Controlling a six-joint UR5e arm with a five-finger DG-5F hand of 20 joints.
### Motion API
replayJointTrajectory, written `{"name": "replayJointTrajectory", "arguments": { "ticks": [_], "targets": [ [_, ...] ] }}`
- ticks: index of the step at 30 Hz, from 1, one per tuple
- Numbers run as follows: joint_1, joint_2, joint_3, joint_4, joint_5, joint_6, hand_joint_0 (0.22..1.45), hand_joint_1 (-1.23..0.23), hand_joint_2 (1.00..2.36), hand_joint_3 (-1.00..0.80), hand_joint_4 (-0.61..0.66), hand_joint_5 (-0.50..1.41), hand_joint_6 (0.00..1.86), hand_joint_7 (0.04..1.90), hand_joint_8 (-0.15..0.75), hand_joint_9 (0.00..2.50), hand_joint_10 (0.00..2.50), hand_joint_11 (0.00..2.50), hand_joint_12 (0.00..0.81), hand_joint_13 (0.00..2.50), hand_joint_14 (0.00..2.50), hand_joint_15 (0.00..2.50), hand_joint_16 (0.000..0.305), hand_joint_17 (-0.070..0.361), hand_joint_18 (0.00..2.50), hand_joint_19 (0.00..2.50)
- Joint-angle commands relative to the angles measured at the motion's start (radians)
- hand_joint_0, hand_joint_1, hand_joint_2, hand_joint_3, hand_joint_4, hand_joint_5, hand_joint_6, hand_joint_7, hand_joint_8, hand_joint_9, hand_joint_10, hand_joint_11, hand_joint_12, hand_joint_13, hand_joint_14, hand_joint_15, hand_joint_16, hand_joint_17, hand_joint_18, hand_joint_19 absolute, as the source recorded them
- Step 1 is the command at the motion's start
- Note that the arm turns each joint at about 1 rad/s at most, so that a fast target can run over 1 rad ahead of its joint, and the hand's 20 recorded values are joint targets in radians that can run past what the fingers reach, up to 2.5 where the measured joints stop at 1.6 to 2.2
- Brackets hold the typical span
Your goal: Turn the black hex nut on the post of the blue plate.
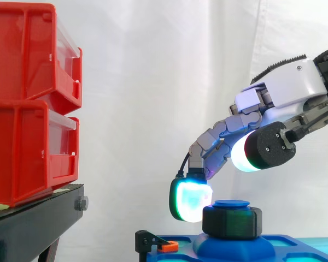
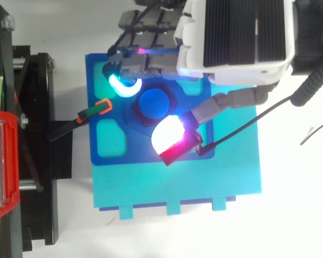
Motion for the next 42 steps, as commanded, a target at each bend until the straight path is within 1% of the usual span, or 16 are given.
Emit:
{"name": "replayJointTrajectory", "arguments": {
  "ticks": [1,3,5,9,12,14,18,19,23,25,26,28,29,30,31,42],
  "targets": [
    [-0.013,0.0,0.0,0.0,-0.015,-0.001,0.47,-0.22,1.0,-0.5,0.16,-0.19,0.5,0.82,0.248,0.48,0.0,0.0,0.365,0.31,0.0,0.02,0.059,0.132,0.08,0.05],
    [-0.019,0.0,0.0,0.002,-0.032,-0.001,0.47,-0.22,1.0,-0.5,0.16,-0.19,0.5,0.82,0.248,0.48,0.0,0.0,0.366,0.31,0.0,0.02,0.059,0.133,0.08,0.05],
    [-0.022,0.0,0.0,0.003,-0.035,-0.002,0.47,-0.22,1.0,-0.5,0.16,-0.19,0.5,0.82,0.248,0.48,0.0,0.0,0.365,0.32,0.0,0.03,0.059,0.133,0.08,0.05],
    [-0.022,0.0,0.012,0.005,-0.035,-0.001,0.47,-0.22,1.0,-0.5,0.16,-0.19,0.5,0.82,0.249,0.48,0.0,0.0,0.365,0.32,0.0,0.03,0.059,0.133,0.08,0.05],
    [-0.016,0.0,0.022,0.006,-0.034,-0.002,0.47,-0.22,1.0,-0.5,0.16,-0.19,0.5,0.82,0.249,0.48,0.0,0.0,0.365,0.32,0.0,0.02,0.059,0.133,0.08,0.05],
    [-0.016,0.0,0.022,0.006,-0.034,-0.002,0.47,-0.22,1.0,-0.5,0.16,-0.19,0.5,0.82,0.249,0.48,0.0,0.0,0.365,0.32,0.0,0.02,0.059,0.133,0.08,0.05],
    [-0.007,0.0,0.023,0.022,-0.026,-0.002,0.47,-0.22,1.0,-0.5,0.16,-0.19,0.5,0.81,0.25,0.48,0.0,0.0,0.365,0.32,0.0,0.03,0.059,0.133,0.08,0.05],
    [-0.001,-0.001,0.023,0.032,-0.021,-0.002,0.46,-0.23,1.0,-0.5,0.16,-0.19,0.5,0.82,0.25,0.48,0.0,0.0,0.366,0.32,0.0,0.02,0.059,0.133,0.08,0.05],
    [0.011,-0.001,0.023,0.041,-0.004,-0.001,0.46,-0.23,1.0,-0.5,0.16,-0.19,0.5,0.82,0.25,0.48,0.0,0.0,0.366,0.32,0.0,0.03,0.059,0.133,0.09,0.05],
    [0.022,-0.001,0.022,0.041,0.014,0.001,0.47,-0.23,1.0,-0.5,0.16,-0.19,0.5,0.81,0.25,0.48,0.0,0.0,0.366,0.32,0.0,0.02,0.059,0.133,0.09,0.05],
    [0.022,-0.001,0.022,0.041,0.014,0.001,0.46,-0.23,1.0,-0.5,0.16,-0.19,0.5,0.82,0.25,0.48,0.0,0.0,0.365,0.32,0.0,0.02,0.059,0.133,0.09,0.05],
    [0.034,-0.001,0.019,0.038,0.04,0.001,0.46,-0.23,1.0,-0.5,0.16,-0.19,0.5,0.81,0.249,0.48,0.0,0.0,0.366,0.32,0.0,0.02,0.059,0.133,0.09,0.05],
    [0.036,-0.001,0.017,0.038,0.043,0.001,0.46,-0.23,1.0,-0.5,0.16,-0.19,0.5,0.82,0.251,0.48,0.0,0.0,0.365,0.32,0.0,0.03,0.059,0.133,0.09,0.05],
    [0.044,-0.001,0.014,0.038,0.058,0.002,0.46,-0.23,1.0,-0.5,0.16,-0.19,0.5,0.82,0.25,0.48,0.0,0.0,0.365,0.32,0.0,0.03,0.059,0.133,0.09,0.04],
    [0.047,-0.001,0.014,0.037,0.065,0.004,0.46,-0.24,1.0,-0.5,0.16,-0.19,0.5,0.82,0.251,0.48,0.0,0.0,0.365,0.32,0.0,0.02,0.059,0.133,0.09,0.05],
    [0.064,-0.001,0.003,0.029,0.088,0.004,0.46,-0.25,1.0,-0.5,0.16,-0.19,0.5,0.82,0.25,0.48,0.0,0.0,0.365,0.32,0.0,0.03,0.059,0.133,0.09,0.05]
  ]
}}
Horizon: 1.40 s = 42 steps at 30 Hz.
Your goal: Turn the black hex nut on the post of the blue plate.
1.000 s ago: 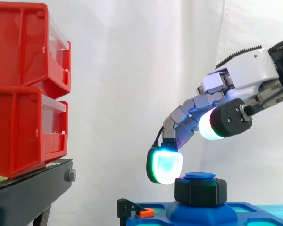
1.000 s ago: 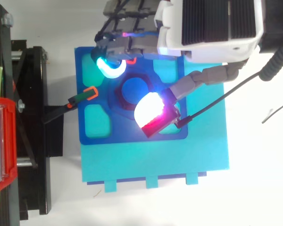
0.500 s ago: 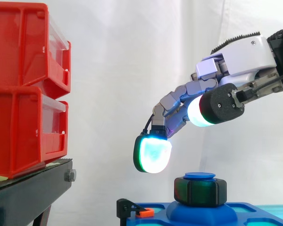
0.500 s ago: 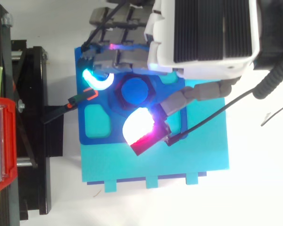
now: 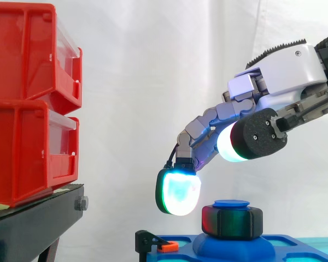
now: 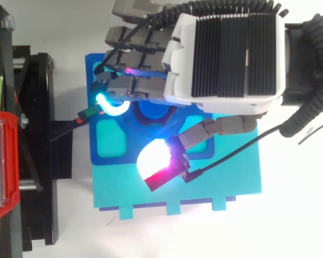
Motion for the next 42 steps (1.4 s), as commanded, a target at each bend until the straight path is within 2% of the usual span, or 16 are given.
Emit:
{"name": "replayJointTrajectory", "arguments": {
  "ticks": [1,17,29,42],
  "targets": [
    [0.004,0.0,-0.007,-0.001,0.007,0.0,0.46,-0.25,1.0,-0.5,0.16,-0.19,0.5,0.82,0.25,0.48,0.0,0.0,0.365,0.32,0.0,0.02,0.059,0.133,0.09,0.04],
    [0.006,0.001,-0.016,-0.022,0.004,0.0,0.46,-0.26,1.0,-0.5,0.17,-0.18,0.5,0.85,0.251,0.48,0.0,0.0,0.365,0.33,0.0,0.02,0.059,0.133,0.1,0.04],
    [-0.009,0.001,-0.011,-0.033,-0.01,0.0,0.46,-0.26,1.0,-0.5,0.17,-0.18,0.5,0.88,0.251,0.48,0.0,0.0,0.36,0.33,0.0,0.02,0.058,0.131,0.1,0.03],
    [-0.029,0.001,-0.008,-0.028,-0.041,0.0,0.46,-0.26,1.0,-0.5,0.17,-0.18,0.5,0.87,0.251,0.48,0.0,0.0,0.361,0.33,0.0,0.02,0.056,0.126,0.1,0.02]
  ]
}}
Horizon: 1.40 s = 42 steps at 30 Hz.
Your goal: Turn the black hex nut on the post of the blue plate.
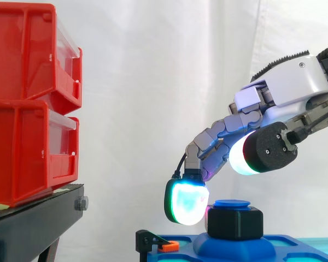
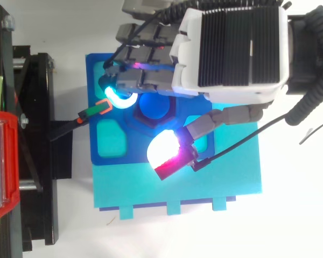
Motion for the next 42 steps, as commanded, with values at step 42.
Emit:
{"name": "replayJointTrajectory", "arguments": {
  "ticks": [42],
  "targets": [
    [0.058,-0.002,-0.011,0.056,0.075,0.0,0.47,-0.3,1.0,-0.5,0.16,-0.2,0.5,0.83,0.25,0.47,0.0,0.0,0.359,0.33,0.0,0.01,0.051,0.115,0.07,0.0]
  ]
}}
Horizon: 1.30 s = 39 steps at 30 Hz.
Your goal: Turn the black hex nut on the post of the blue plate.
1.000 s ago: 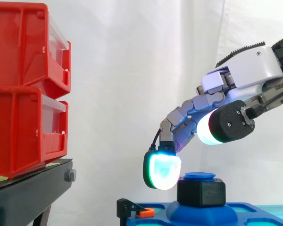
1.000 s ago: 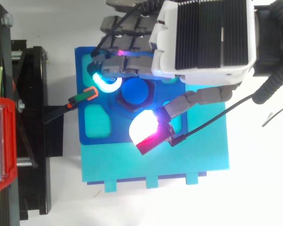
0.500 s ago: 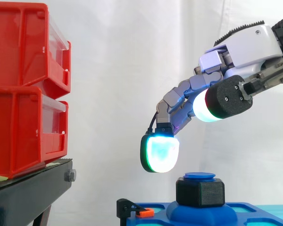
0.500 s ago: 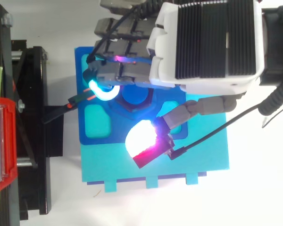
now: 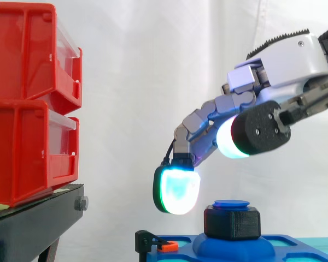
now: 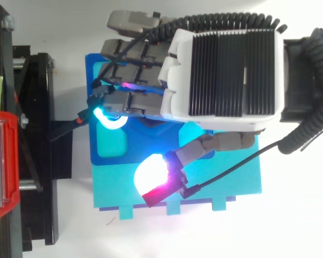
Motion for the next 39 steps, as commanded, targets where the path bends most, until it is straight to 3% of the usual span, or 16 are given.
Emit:
{"name": "replayJointTrajectory", "arguments": {
  "ticks": [1,10,15,22,39],
  "targets": [
    [0.016,0.0,-0.03,0.024,0.033,0.001,0.47,-0.31,1.0,-0.5,0.16,-0.2,0.5,0.84,0.249,0.47,0.0,0.0,0.36,0.33,0.0,0.01,0.051,0.115,0.08,0.0],
    [0.026,0.0,-0.03,0.007,0.047,0.001,0.47,-0.32,1.0,-0.5,0.16,-0.2,0.5,0.87,0.249,0.48,0.0,0.0,0.358,0.34,0.0,0.02,0.051,0.115,0.08,0.0],
    [0.028,0.0,-0.03,-0.005,0.039,0.001,0.47,-0.41,1.0,-0.5,0.16,-0.2,0.5,0.92,0.246,0.47,0.0,0.0,0.352,0.34,0.0,0.01,0.05,0.112,0.1,0.0],
    [0.028,0.0,-0.03,-0.007,0.03,-0.002,0.47,-0.42,1.0,-0.5,0.16,-0.21,0.5,0.93,0.241,0.46,0.0,0.0,0.351,0.35,0.0,0.0,0.05,0.112,0.11,0.0],
    [0.013,0.0,-0.032,-0.005,0.008,-0.003,0.47,-0.42,1.0,-0.5,0.16,-0.21,0.5,0.93,0.241,0.46,0.0,0.0,0.351,0.35,0.0,0.01,0.049,0.111,0.12,0.0]
  ]
}}
